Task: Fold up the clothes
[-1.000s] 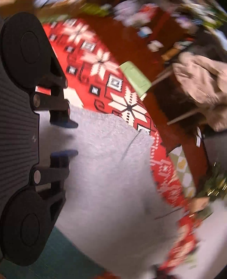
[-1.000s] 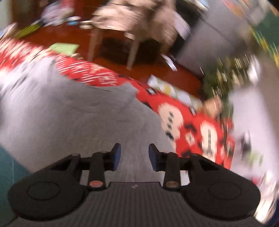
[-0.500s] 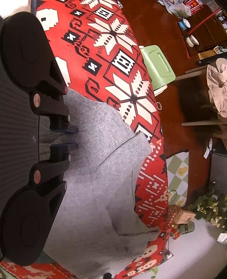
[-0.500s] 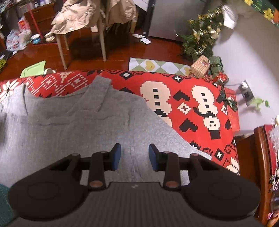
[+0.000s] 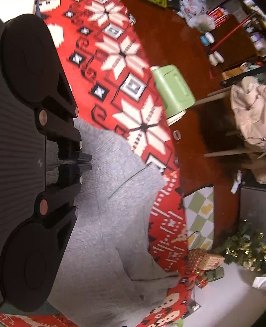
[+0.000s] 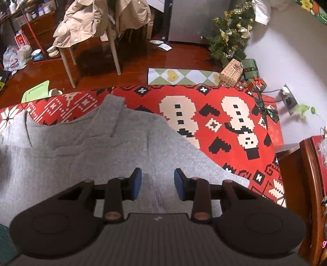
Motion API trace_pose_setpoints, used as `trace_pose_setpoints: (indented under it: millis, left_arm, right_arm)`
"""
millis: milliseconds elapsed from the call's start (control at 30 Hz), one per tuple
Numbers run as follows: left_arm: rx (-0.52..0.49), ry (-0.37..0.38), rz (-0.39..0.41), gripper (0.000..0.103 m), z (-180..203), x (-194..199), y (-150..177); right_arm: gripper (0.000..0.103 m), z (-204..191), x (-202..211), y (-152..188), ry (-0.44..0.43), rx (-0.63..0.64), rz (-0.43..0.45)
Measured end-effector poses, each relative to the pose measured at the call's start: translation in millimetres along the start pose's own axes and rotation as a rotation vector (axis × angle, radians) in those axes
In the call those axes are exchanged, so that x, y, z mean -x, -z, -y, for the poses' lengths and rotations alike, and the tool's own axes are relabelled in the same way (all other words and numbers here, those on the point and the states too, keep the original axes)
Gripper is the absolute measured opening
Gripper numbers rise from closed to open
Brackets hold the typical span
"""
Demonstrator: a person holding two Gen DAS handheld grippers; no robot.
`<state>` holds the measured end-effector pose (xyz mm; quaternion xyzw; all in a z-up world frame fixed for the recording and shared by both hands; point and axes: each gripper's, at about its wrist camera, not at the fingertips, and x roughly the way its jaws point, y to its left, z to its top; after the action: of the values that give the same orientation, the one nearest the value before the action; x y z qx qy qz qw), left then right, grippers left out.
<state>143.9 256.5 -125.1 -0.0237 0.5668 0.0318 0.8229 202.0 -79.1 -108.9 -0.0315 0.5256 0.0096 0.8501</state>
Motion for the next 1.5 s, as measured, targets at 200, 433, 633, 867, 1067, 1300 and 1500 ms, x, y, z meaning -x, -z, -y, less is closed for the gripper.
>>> trace_pose_setpoints:
  millis: [200, 433, 633, 867, 1067, 1300, 1500]
  left_arm:
    - [0.021, -0.026, 0.042, 0.003, -2, 25, 1]
    - [0.015, -0.032, 0.041, 0.003, -4, 25, 2]
    - [-0.017, -0.024, 0.075, 0.003, -4, 35, 2]
    - [-0.007, -0.022, 0.113, 0.003, -9, 42, -5]
    - [-0.045, -0.029, 0.091, 0.003, -11, 23, -7]
    - [-0.071, -0.046, 0.088, 0.003, -15, 10, -13]
    - [-0.055, -0.049, 0.068, 0.003, -15, 5, -5]
  right_arm:
    - [0.038, -9, -16, -20, -0.053, 0.071, 0.040]
    - [0.005, -10, -58, -39, -0.166, 0.122, -0.038]
    - [0.003, 9, -45, -41, -0.239, 0.060, -0.033]
    - [0.003, 20, -33, -43, -0.250, 0.015, -0.012]
    - [0.003, 26, -26, -44, -0.258, -0.017, 0.002]
    - [0.003, 20, -39, -41, -0.242, -0.020, -0.005]
    - [0.003, 19, -40, -40, -0.226, -0.018, 0.010]
